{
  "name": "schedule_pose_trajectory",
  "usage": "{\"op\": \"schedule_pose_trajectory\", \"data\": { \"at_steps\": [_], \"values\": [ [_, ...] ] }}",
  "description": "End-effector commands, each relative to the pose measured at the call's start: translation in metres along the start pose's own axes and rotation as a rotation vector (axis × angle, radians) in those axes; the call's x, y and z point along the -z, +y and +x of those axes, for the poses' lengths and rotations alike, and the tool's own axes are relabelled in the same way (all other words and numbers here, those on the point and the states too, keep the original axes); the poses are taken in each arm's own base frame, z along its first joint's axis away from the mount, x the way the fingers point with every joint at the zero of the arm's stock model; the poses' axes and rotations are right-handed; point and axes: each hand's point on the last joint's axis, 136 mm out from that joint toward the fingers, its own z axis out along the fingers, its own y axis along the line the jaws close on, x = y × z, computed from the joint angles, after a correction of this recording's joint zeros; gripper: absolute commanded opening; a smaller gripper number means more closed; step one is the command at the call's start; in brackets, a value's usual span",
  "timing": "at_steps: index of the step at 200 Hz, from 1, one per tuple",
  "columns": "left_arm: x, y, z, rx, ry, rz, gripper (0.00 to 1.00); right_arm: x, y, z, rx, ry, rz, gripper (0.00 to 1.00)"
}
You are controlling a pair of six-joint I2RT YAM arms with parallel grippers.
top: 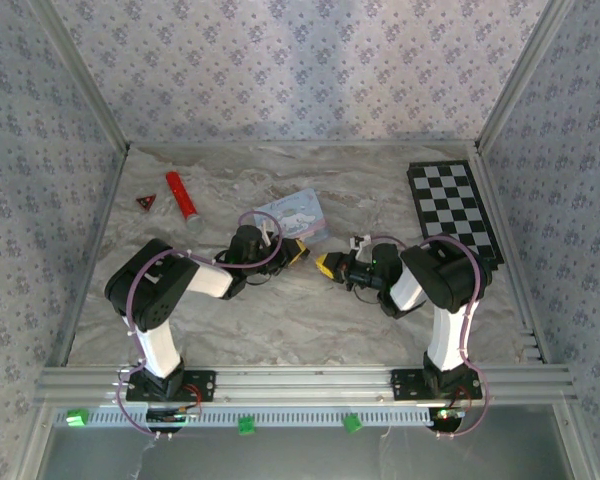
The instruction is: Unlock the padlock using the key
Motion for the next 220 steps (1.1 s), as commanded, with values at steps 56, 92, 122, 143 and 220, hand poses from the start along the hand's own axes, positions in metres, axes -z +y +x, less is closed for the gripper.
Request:
{"op": "schedule_pose_trajectory", "data": {
  "at_steps": [56, 92, 122, 143, 220],
  "values": [
    [0.004, -0.022, -0.001, 0.010, 0.013, 0.085, 0.09, -0.004, 0.003, 0.000, 0.018, 0.008, -0.016, 0.00],
    [0.004, -0.025, -0.003, 0.014, 0.011, 0.093, 0.09, -0.005, -0.002, 0.001, 0.009, 0.009, -0.006, 0.00],
    [0.006, -0.022, -0.005, 0.022, 0.005, 0.088, 0.09, -0.003, 0.005, 0.001, 0.019, 0.009, -0.019, 0.00],
    [0.005, -0.021, -0.005, 0.025, 0.005, 0.090, 0.09, -0.002, 0.006, 0.001, 0.020, 0.006, -0.022, 0.00],
    [0.004, -0.014, -0.004, 0.028, 0.010, 0.077, 0.09, -0.002, 0.018, 0.002, 0.048, 0.008, -0.048, 0.00]
  ]
}}
